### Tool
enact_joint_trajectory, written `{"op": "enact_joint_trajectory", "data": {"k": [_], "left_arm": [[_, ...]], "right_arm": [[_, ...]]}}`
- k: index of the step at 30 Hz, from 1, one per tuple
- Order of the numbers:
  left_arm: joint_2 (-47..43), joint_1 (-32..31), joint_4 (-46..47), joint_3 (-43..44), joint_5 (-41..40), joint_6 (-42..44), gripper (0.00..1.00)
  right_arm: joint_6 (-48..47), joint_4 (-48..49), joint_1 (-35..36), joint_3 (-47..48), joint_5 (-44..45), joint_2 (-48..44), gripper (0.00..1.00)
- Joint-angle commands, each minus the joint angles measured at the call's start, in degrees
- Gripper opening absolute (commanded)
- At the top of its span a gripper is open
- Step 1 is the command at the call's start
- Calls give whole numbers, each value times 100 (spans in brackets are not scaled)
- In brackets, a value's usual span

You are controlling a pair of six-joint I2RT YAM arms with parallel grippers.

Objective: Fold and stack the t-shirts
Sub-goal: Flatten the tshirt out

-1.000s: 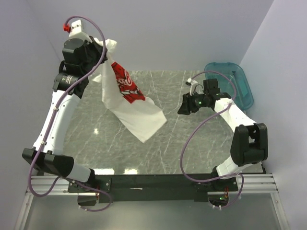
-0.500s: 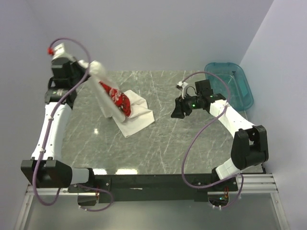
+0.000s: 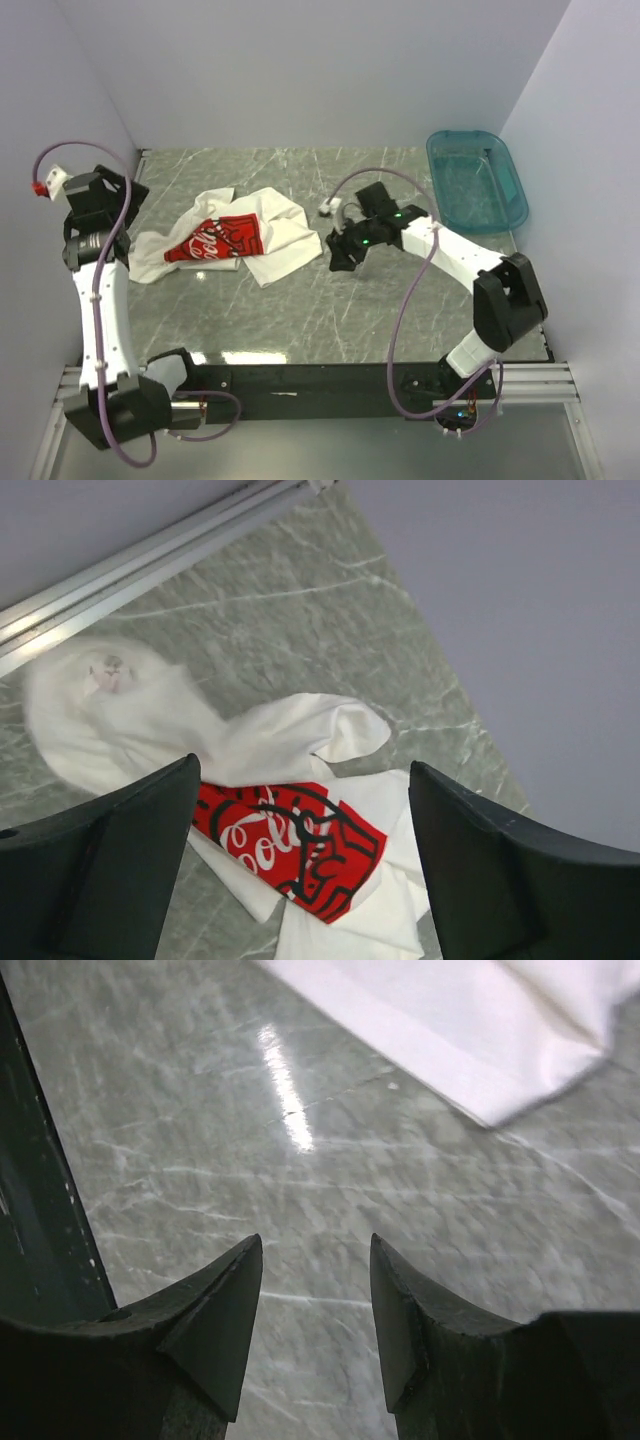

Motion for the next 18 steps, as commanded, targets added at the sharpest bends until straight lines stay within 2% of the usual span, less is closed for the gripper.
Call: {"op": "enact_joint_trajectory", "data": {"k": [1,2,4,6,8,12,18], "left_arm": [[-589,2,-281,-36,-263,5,92],[-912,-7,-176,-150,391,302,92],[-1256,-7,359,-666,1044,568,99],[-1705,-41,737,-1002,1843,901,99],[-2003,-112,748,-1311,1804,1069,99],[-2373,-339,537,-1723,1251,1333,100],[-3156,-770,397,-2234,214,1404,100]], "right_arm": [[-447,-178,806,393,667,394,54],[-500,-275,993,707,782,526,54],[-536,-511,1274,1121,1168,1060,54],[-353,-679,1670,1859,1406,1475,53],[-159,-855,1986,2604,1722,2072,52],[403,-1013,2408,3521,1873,2864,53],[1283,-1172,2621,4682,2488,3927,53]]}}
